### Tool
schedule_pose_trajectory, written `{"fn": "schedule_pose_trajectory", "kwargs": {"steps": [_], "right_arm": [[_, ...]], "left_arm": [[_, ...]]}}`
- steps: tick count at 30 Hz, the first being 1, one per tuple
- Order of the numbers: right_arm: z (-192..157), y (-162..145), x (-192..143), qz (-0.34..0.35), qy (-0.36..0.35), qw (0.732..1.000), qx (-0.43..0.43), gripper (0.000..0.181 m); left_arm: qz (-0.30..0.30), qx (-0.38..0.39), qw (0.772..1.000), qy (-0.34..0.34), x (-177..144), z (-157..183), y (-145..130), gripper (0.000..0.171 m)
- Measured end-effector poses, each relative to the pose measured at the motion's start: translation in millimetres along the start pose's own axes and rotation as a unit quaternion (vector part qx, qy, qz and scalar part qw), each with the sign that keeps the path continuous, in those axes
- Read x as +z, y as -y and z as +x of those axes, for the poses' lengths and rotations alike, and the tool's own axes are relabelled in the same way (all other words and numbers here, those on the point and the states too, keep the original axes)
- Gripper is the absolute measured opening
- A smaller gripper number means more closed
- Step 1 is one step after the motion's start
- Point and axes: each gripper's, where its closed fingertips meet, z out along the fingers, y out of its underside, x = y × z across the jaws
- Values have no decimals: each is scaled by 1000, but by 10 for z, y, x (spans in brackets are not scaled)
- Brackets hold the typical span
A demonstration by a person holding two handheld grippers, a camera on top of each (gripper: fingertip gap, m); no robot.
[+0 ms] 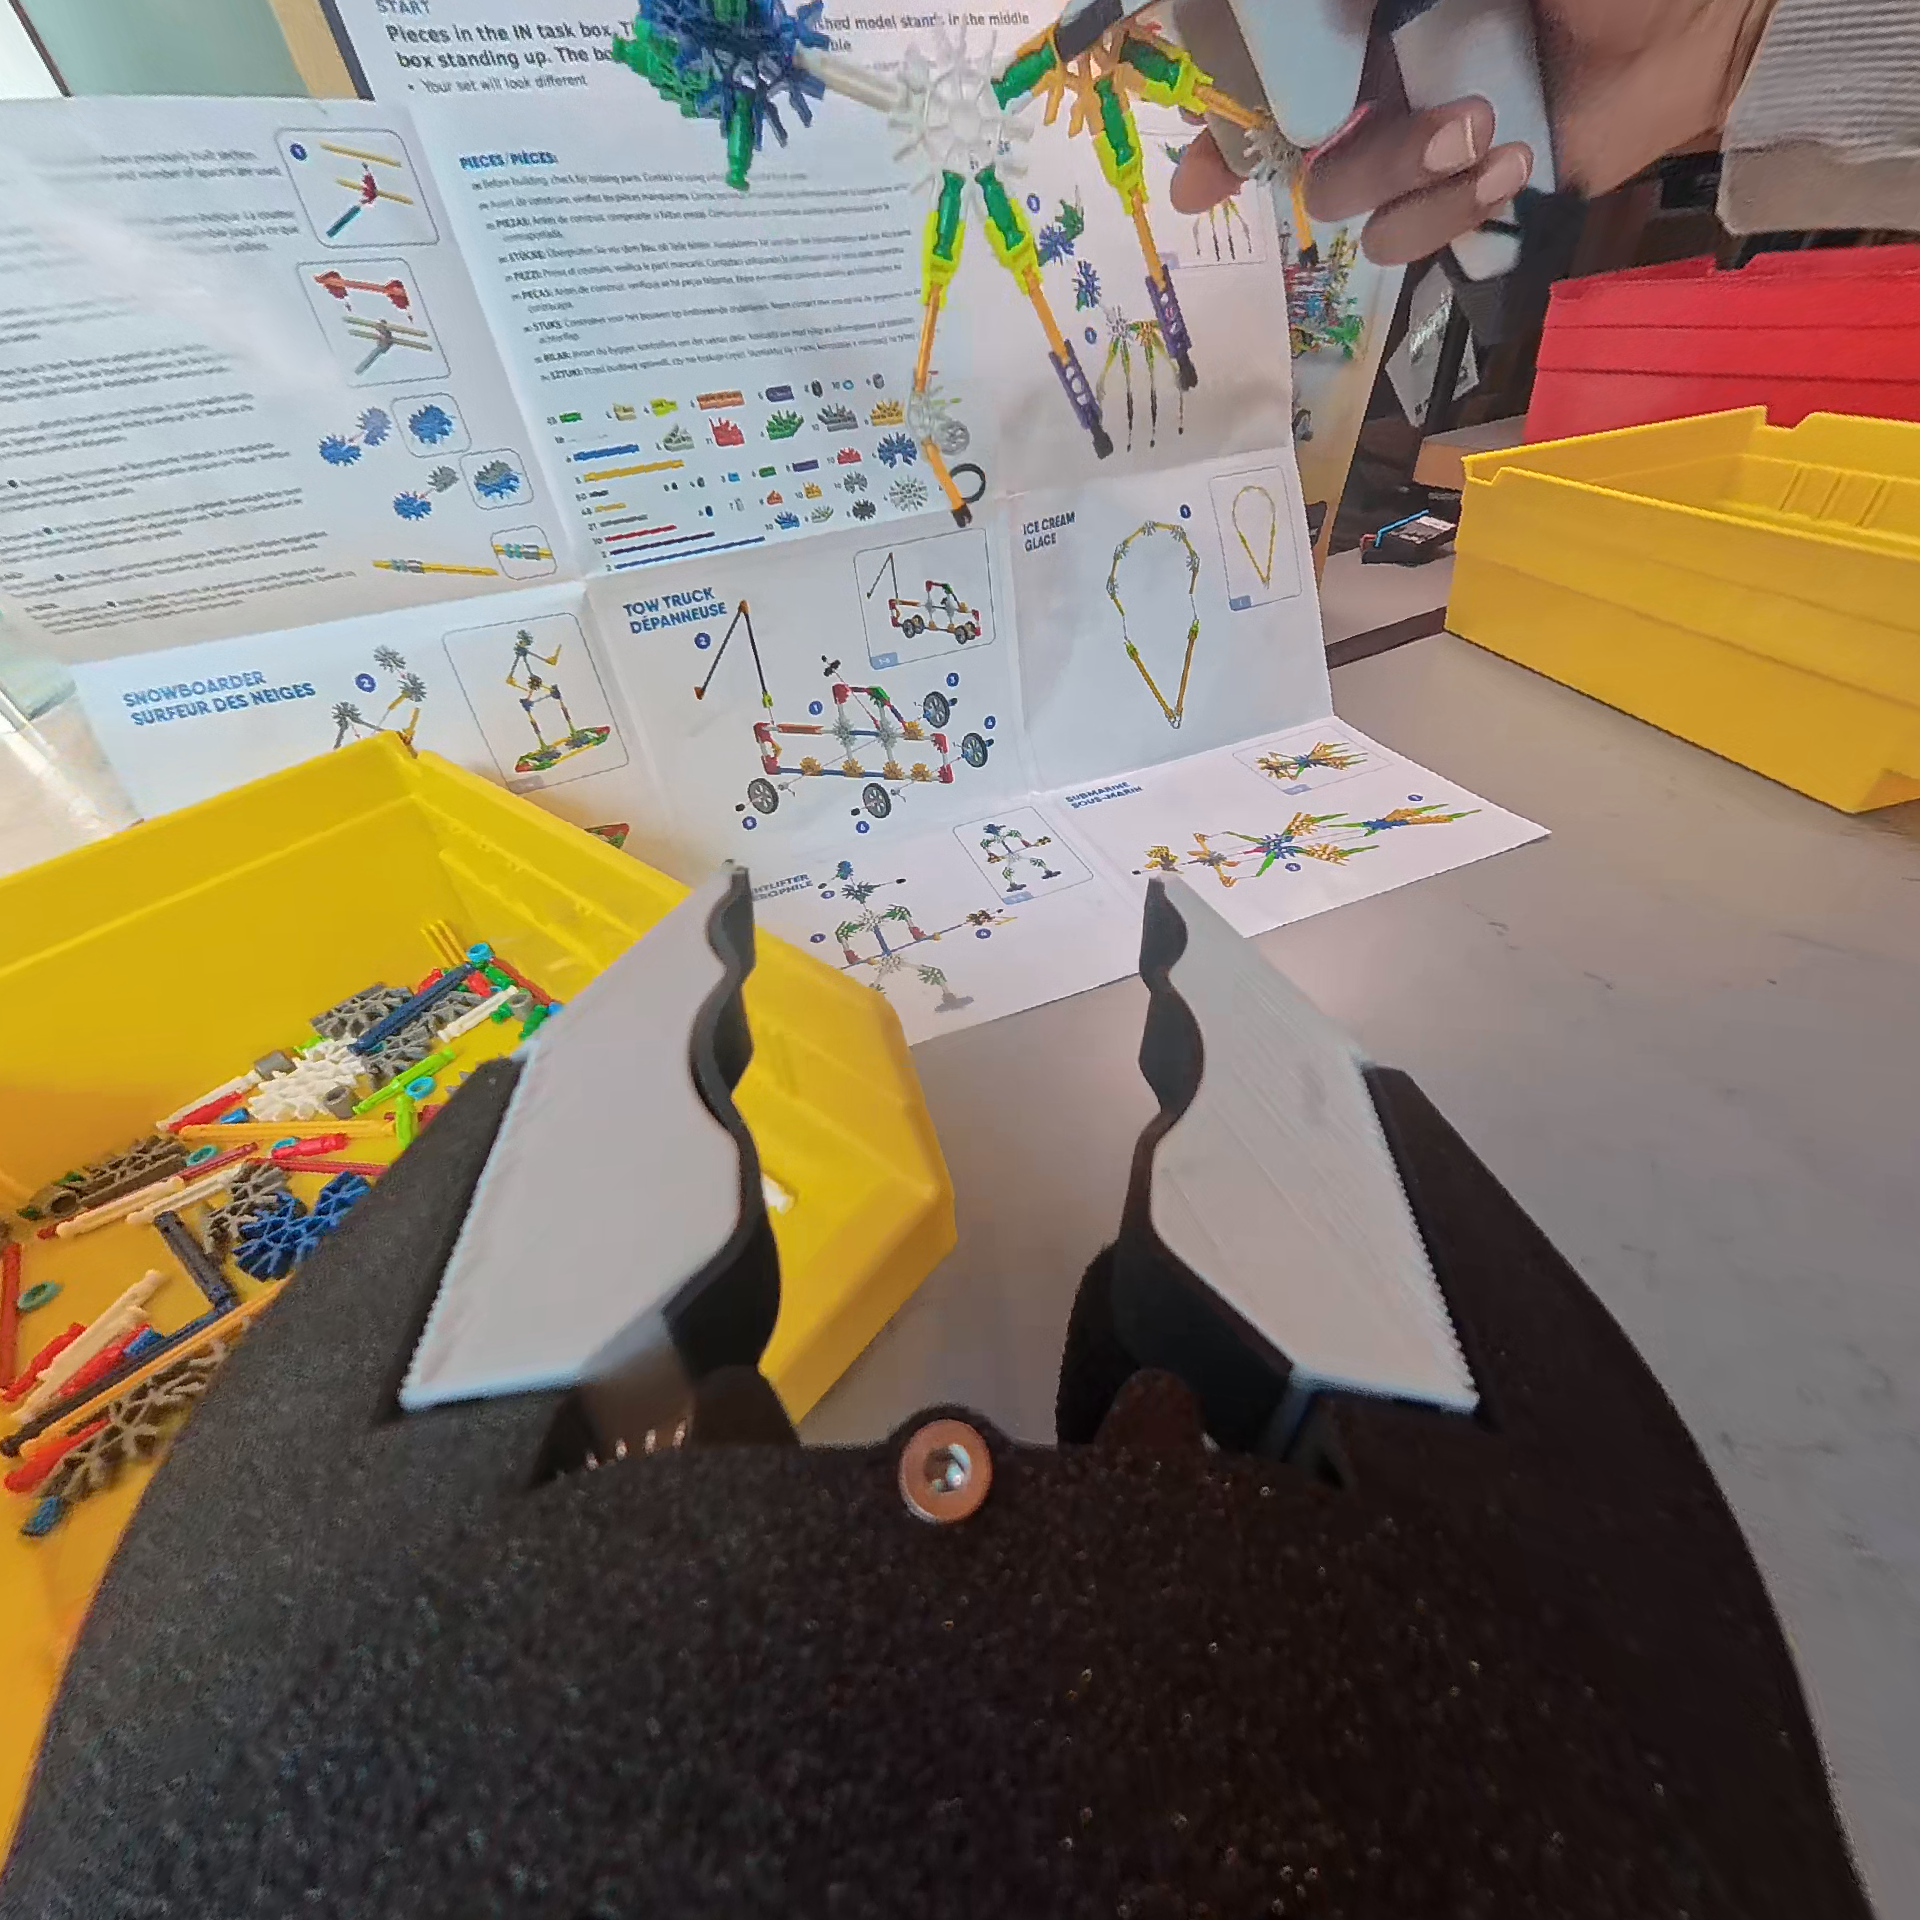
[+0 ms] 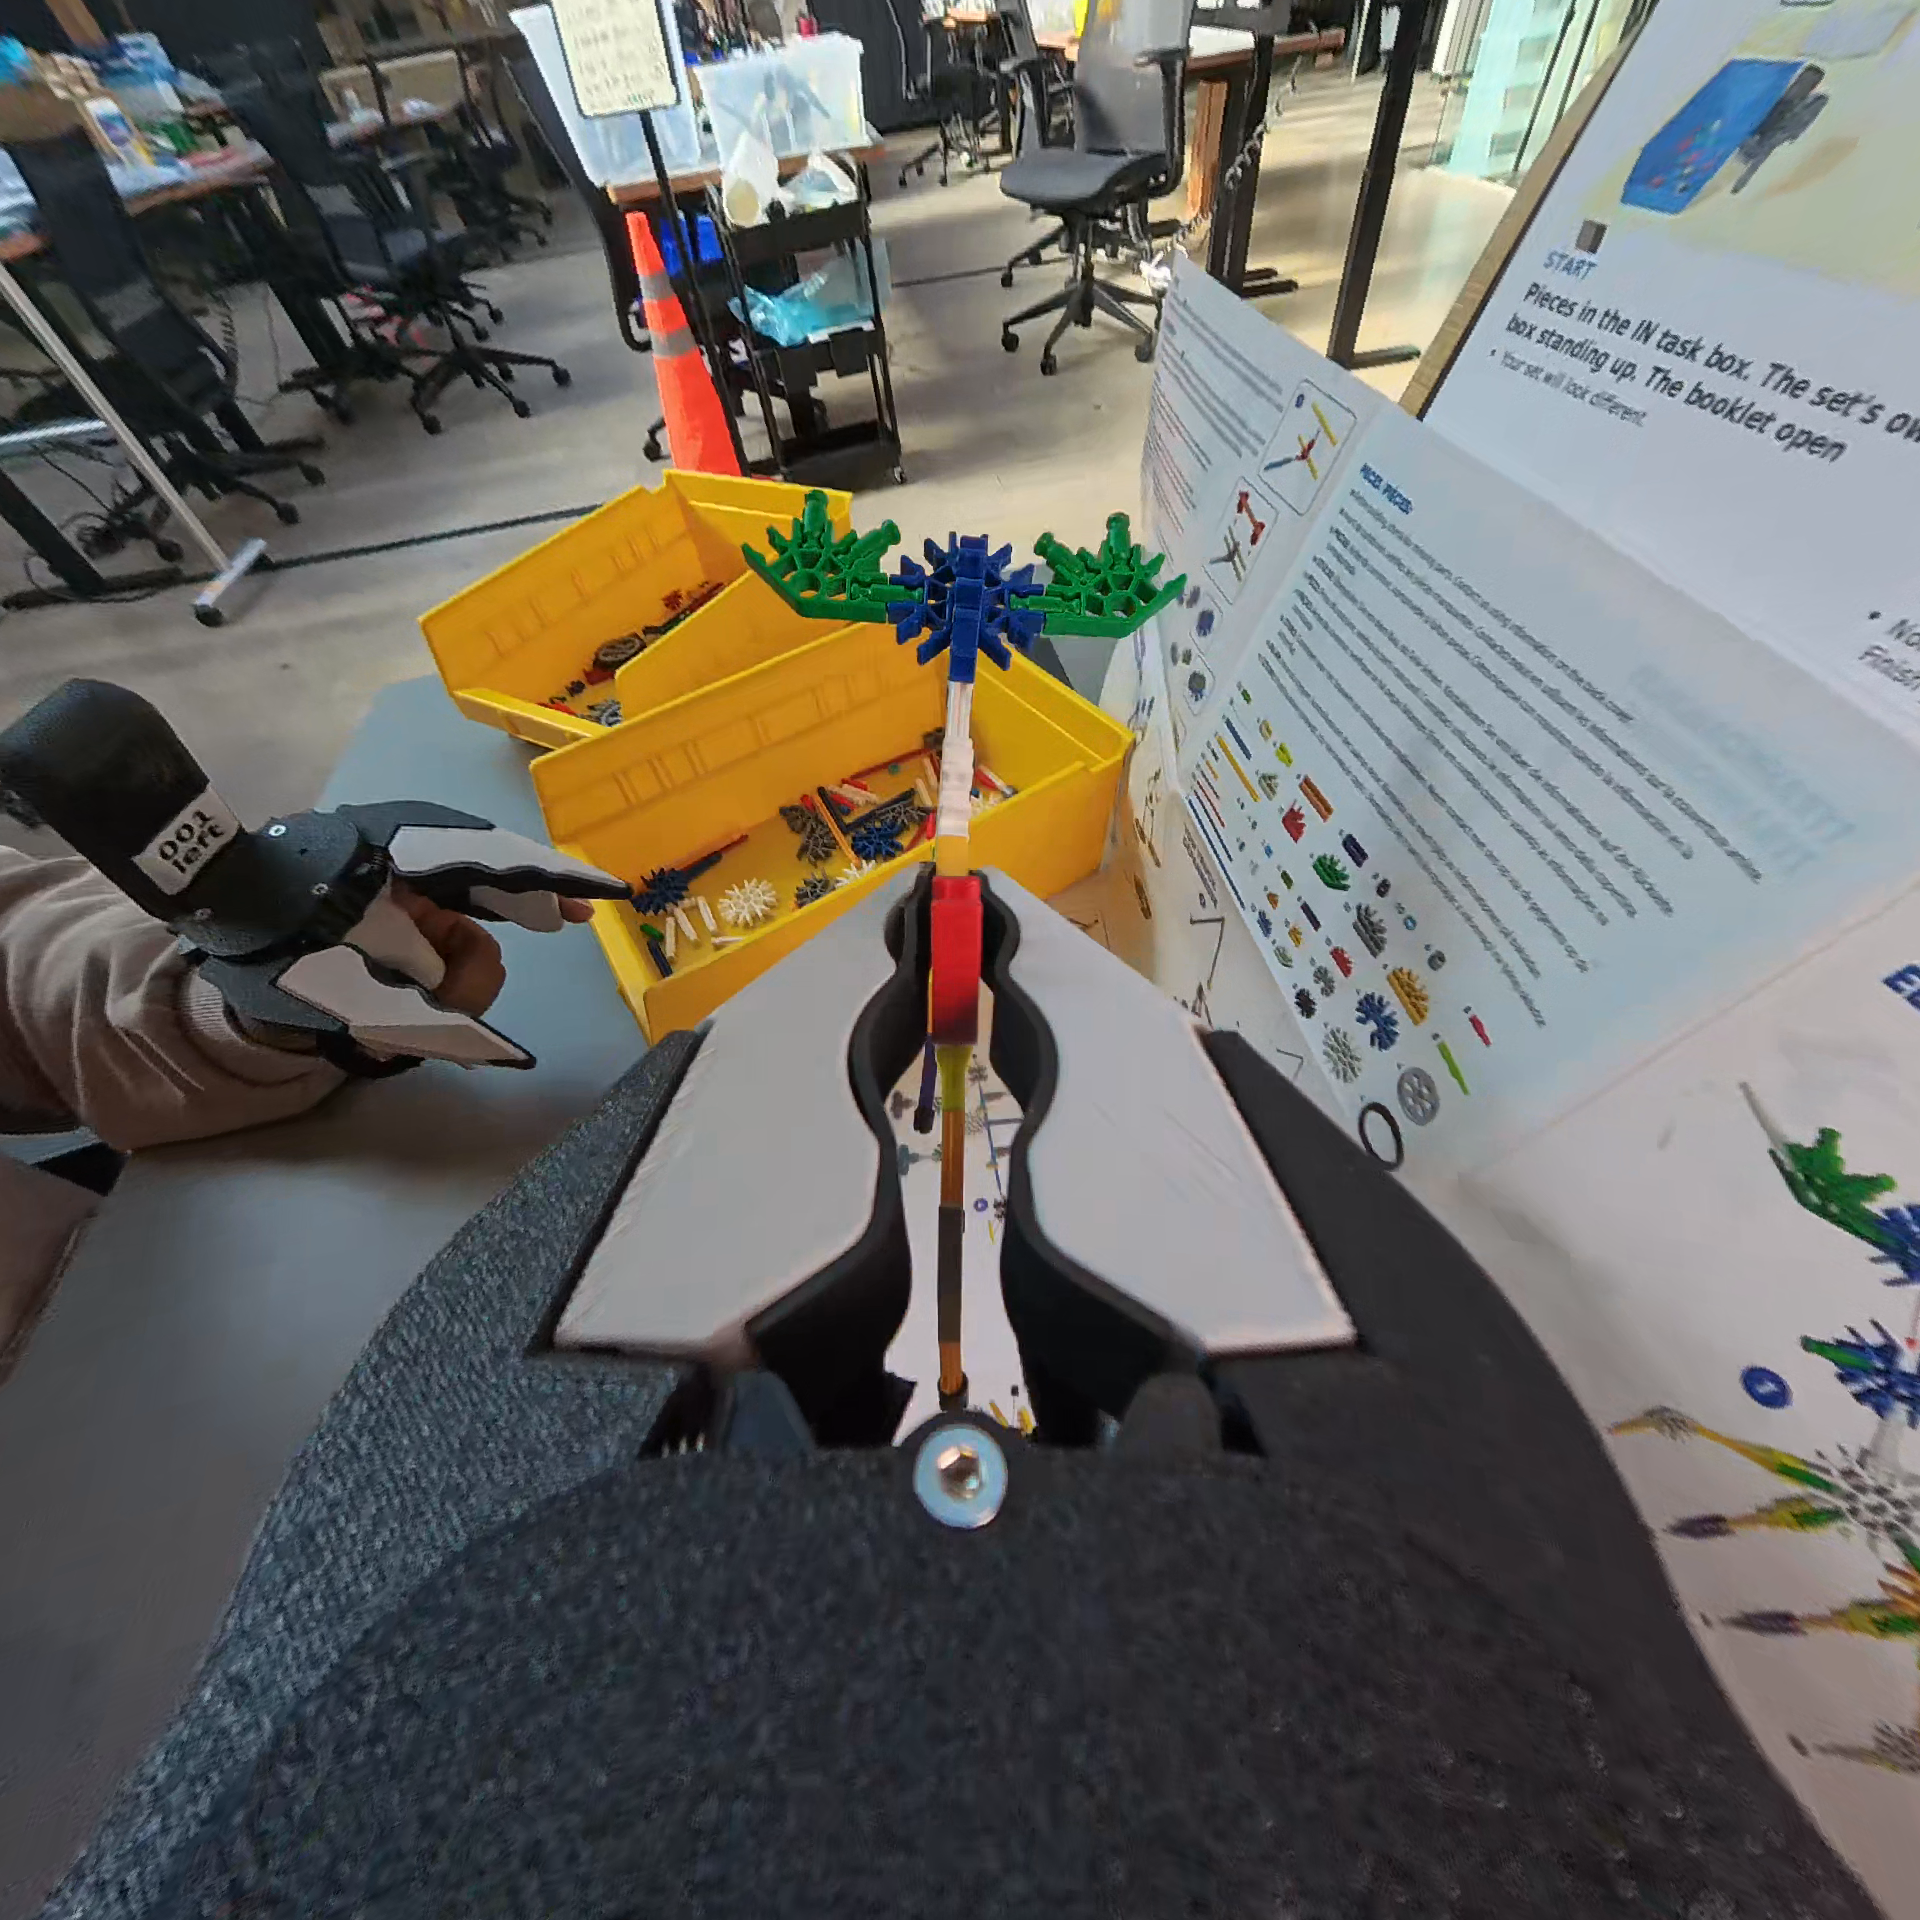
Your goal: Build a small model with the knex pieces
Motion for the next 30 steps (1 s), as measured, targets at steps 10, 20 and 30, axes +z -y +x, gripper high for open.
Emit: {"fn": "schedule_pose_trajectory", "kwargs": {"steps": [10, 20, 30], "right_arm": [[-263, -208, 592, -84, 44, 995, -29, 5], [-560, -110, 954, 10, 93, 996, -10, 5], [-983, 99, 916, 168, 95, 981, 30, 5]], "left_arm": [[14, -11, 998, 66, -101, -438, 103, 76], [17, -12, 996, 82, -133, -558, 118, 75], [17, -9, 997, 81, -138, -537, 128, 74]]}}
